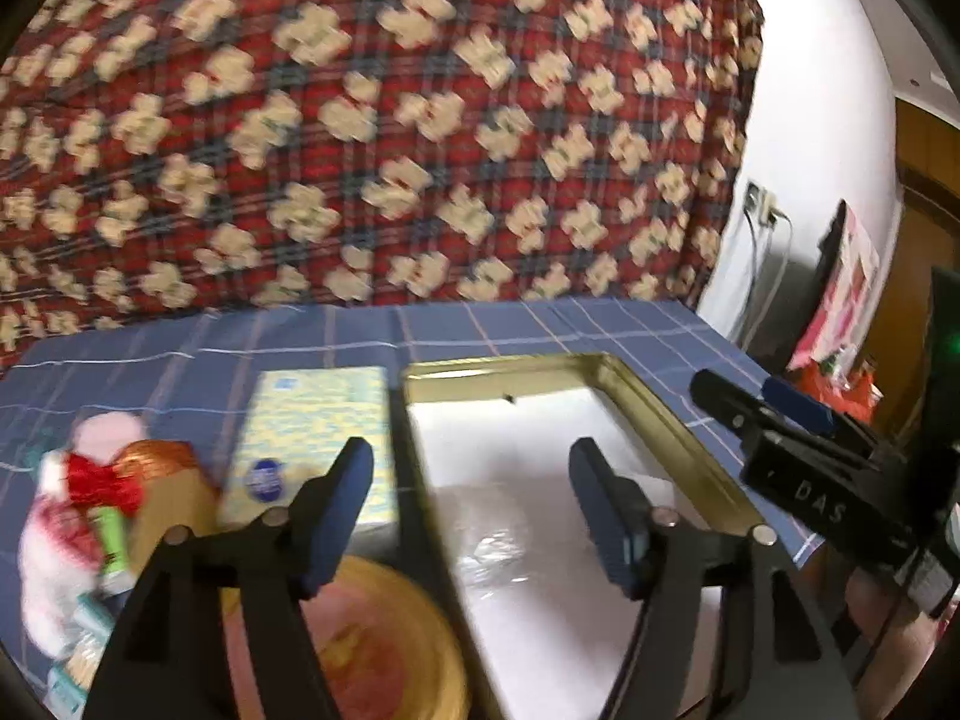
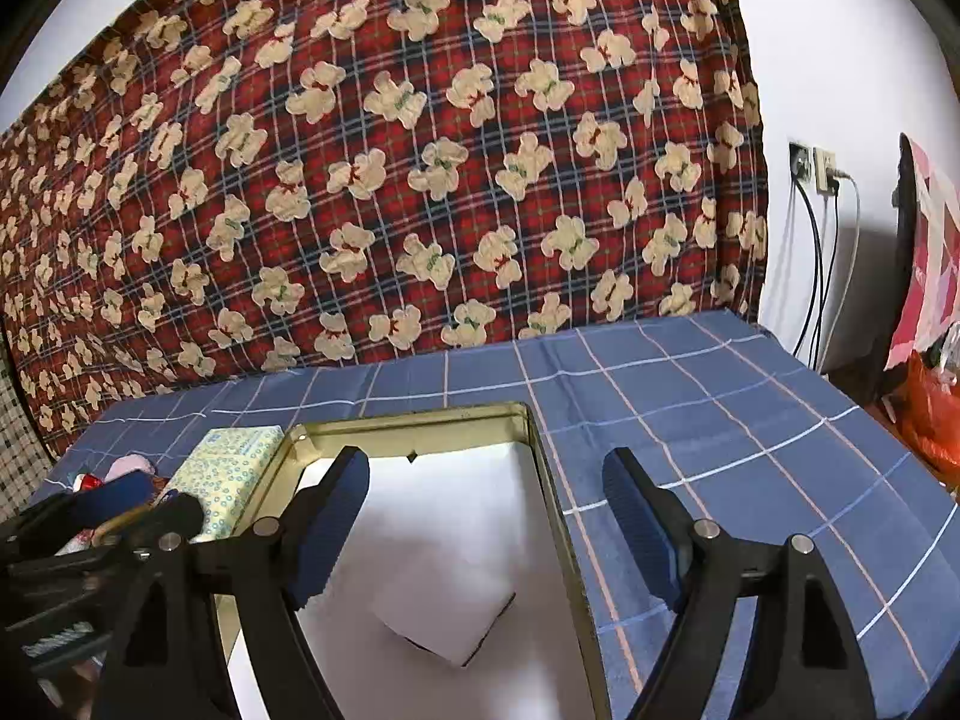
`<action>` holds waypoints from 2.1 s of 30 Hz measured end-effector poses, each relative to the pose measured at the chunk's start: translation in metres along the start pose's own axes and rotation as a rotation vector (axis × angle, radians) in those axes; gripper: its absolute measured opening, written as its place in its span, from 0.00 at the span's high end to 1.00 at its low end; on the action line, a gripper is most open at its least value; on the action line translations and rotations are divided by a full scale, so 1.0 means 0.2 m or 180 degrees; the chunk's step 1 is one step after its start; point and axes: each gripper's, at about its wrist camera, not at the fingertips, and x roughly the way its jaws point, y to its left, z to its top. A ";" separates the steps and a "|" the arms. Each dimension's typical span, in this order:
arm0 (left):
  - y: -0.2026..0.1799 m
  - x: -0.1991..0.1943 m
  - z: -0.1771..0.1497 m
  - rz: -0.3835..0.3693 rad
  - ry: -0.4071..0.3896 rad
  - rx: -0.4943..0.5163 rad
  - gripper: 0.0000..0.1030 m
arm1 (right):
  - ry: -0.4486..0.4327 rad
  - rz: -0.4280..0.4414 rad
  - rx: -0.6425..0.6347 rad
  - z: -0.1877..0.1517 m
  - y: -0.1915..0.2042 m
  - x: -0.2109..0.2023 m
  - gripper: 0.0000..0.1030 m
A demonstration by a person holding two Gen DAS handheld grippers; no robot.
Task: Organize soft objects
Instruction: 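Open the right tool over the tray while the left tool releases the bag, then grasp the cotton-swab pack with the left tool, then grasp the white towel roll with pink trim with the right tool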
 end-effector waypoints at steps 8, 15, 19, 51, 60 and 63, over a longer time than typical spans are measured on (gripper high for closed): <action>0.27 -0.27 -0.15 0.0523 -0.0233 -0.0062 0.30 | -0.0270 0.0254 -0.0031 -0.03 0.11 -0.12 0.20; 0.60 -0.45 -0.36 0.1116 -0.0067 -0.0177 0.25 | -0.0392 0.0710 -0.0329 -0.12 0.41 -0.24 0.20; 0.70 -0.49 -0.45 0.1160 0.0074 -0.0241 0.25 | -0.0434 0.1000 -0.0632 -0.19 0.62 -0.29 0.20; 0.66 -0.31 -0.56 0.0738 0.0622 0.0317 0.69 | -0.0130 0.1243 -0.0962 -0.38 0.93 -0.21 0.20; 0.75 -0.55 -0.51 0.0855 0.0140 0.0088 0.74 | -0.0069 0.1263 -0.0918 -0.38 0.95 -0.20 0.20; 0.89 -0.62 -0.47 0.1143 -0.0020 -0.0146 0.74 | 0.0009 0.1334 -0.0893 -0.38 1.00 -0.17 0.20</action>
